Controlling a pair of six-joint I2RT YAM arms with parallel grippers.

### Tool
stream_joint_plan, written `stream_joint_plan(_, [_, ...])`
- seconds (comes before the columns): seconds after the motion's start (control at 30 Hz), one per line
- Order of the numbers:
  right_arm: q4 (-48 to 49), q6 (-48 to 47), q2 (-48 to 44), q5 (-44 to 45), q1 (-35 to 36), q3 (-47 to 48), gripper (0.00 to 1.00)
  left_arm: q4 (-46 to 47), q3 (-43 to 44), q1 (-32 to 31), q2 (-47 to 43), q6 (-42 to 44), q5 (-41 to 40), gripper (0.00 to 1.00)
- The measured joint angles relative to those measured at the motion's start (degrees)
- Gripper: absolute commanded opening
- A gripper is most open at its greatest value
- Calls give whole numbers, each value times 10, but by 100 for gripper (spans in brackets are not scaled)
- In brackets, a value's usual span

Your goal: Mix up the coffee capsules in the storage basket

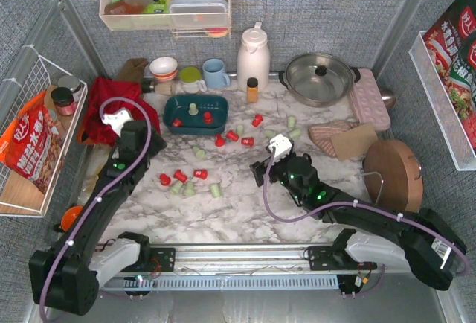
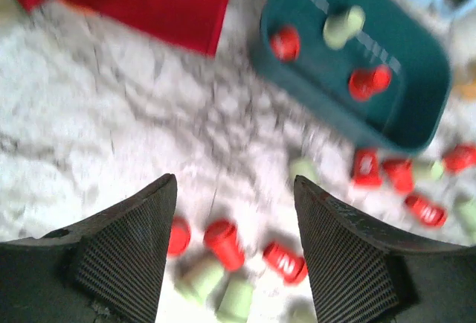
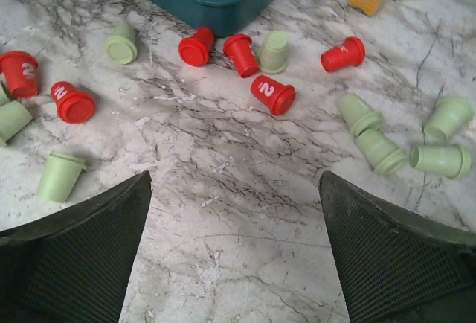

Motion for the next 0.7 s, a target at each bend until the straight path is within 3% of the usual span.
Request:
stream_joint_plan(0.1, [3,34,14,12,-10,2,99,-64,-23,-42,-24,-18,-2,71])
stream_joint_plan(0.27, [-4,54,18,13,-11,15,99,-143,-67,-92,-58,-56,-16,57])
stream_joint_plan(0.7, [-14,53,23,-17,-12,18,99,-138,-120,-112,-19,-75,-33,56])
